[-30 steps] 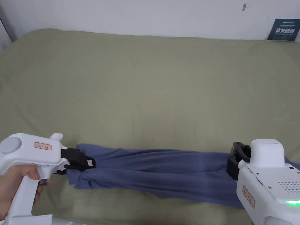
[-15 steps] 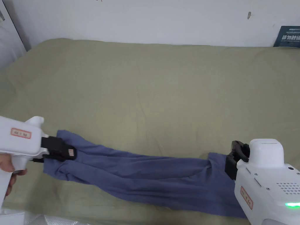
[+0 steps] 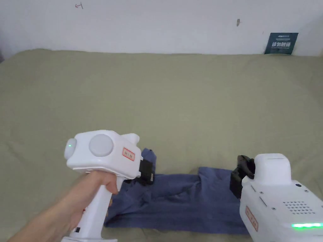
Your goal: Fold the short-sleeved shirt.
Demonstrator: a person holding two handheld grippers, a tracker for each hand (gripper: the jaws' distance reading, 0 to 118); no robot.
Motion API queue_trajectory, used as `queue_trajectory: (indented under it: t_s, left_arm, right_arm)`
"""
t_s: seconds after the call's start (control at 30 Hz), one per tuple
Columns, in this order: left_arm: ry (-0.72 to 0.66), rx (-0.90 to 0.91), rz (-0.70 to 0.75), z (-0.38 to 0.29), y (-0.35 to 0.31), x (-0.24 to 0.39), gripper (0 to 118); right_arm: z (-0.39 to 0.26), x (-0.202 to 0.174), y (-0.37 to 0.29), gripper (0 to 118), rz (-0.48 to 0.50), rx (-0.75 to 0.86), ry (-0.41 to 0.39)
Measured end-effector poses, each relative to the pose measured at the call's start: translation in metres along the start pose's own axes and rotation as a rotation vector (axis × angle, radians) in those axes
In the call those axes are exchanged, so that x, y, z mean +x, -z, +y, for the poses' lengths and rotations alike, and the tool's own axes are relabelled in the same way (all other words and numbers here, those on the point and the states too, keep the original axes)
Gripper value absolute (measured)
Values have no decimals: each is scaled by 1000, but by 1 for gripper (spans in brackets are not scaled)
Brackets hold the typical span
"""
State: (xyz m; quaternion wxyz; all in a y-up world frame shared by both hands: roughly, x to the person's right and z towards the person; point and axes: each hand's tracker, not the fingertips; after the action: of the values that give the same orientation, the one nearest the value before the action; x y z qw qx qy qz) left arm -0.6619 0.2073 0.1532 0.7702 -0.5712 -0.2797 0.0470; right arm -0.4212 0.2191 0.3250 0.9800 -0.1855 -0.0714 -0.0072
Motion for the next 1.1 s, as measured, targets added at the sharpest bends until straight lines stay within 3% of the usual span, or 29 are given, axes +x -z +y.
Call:
queue_trajectory:
  t_s: [0.13,0.17,0.2,0.23,0.27,0.37,0.43,0.47,0.5,0.73,0.97,1.1]
  left_arm:
    - [26,-52,36,6,53,13,10]
    - [19,-63,31,5,62,17,37]
    - [20,-69,1,5,70,15,79]
    - [-1,-76,-34,4,76,13,113]
    - [-16,-80,-68,2,78,10,118]
    - [-45,27,-146,0,49,3,96]
    - [-62,70,-159,-3,24,-5,72]
    - [-71,106,-176,-5,12,-12,30]
    - [-81,138,-181,-7,3,-20,1]
    - [-149,105,-169,-16,34,-57,0]
    - [-149,2,-245,-29,114,-10,0]
    - [-202,22,-254,-31,110,-16,0]
  right_arm:
    - [-5,6,3,7,-12,-20,14]
    - [-6,7,4,7,-16,-24,14]
    - [-7,9,5,7,-20,-30,19]
    - [-8,10,5,7,-21,-35,26]
    - [-9,11,6,7,-23,-43,33]
    - [-10,13,5,7,-27,-45,40]
    - [-10,12,5,7,-24,-47,38]
    - [-9,11,6,7,-21,-47,36]
    - [-9,11,7,7,-18,-47,37]
    - [-11,5,11,7,13,-59,53]
    - [-13,11,10,7,-1,-74,51]
    - [-16,16,12,7,-14,-84,50]
